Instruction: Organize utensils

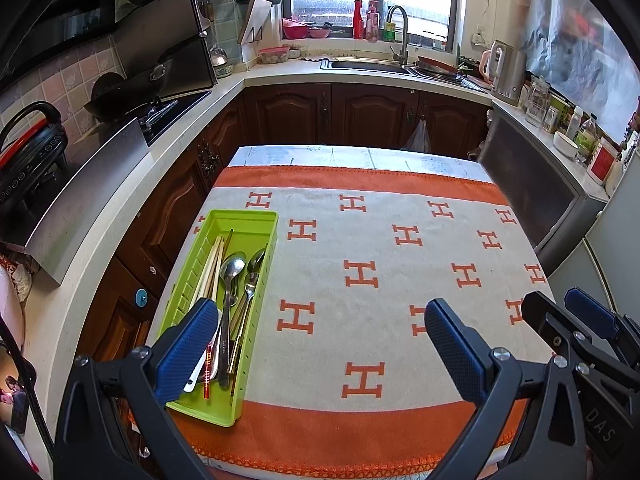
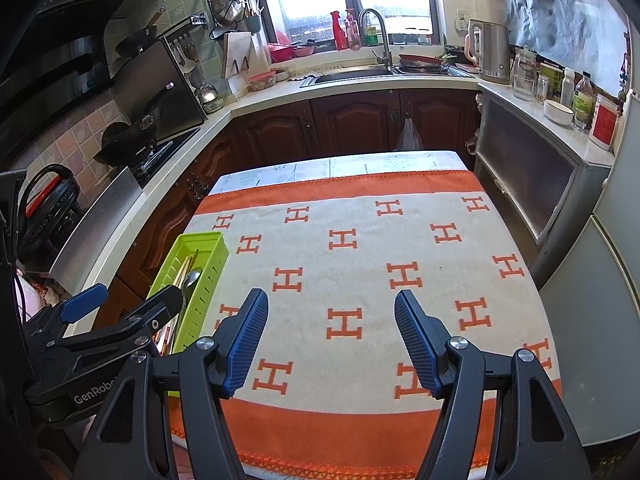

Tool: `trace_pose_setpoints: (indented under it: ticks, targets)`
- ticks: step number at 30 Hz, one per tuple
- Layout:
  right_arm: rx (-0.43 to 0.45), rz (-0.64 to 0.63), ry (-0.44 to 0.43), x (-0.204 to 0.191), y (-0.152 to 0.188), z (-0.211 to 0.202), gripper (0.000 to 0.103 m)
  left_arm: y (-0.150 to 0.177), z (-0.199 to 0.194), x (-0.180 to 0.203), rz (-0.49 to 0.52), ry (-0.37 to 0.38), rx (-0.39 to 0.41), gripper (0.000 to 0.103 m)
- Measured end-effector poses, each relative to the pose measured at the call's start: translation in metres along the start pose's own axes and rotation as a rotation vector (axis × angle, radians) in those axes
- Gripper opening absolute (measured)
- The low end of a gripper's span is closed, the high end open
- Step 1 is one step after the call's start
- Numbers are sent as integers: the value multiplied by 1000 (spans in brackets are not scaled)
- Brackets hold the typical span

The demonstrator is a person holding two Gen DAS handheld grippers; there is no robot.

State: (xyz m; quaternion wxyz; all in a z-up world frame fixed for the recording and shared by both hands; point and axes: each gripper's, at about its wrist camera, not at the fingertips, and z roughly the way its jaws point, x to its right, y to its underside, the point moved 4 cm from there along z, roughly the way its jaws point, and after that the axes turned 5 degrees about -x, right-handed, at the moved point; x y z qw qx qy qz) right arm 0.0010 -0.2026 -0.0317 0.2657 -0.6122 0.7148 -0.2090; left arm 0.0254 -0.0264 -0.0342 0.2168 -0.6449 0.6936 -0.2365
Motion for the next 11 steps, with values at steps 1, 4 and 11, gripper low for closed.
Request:
trace_pose_setpoints:
  ticks: [1, 4, 11]
  targets:
    - [0, 0, 0, 0, 0, 0, 67, 1, 0, 0, 0, 0, -1, 102]
    - [-1, 1, -2, 0, 3, 1, 67, 3, 0, 0, 0, 0, -1, 102]
    - [-4, 3, -2, -1, 6, 3, 67, 5, 0, -1, 1, 0, -5, 102]
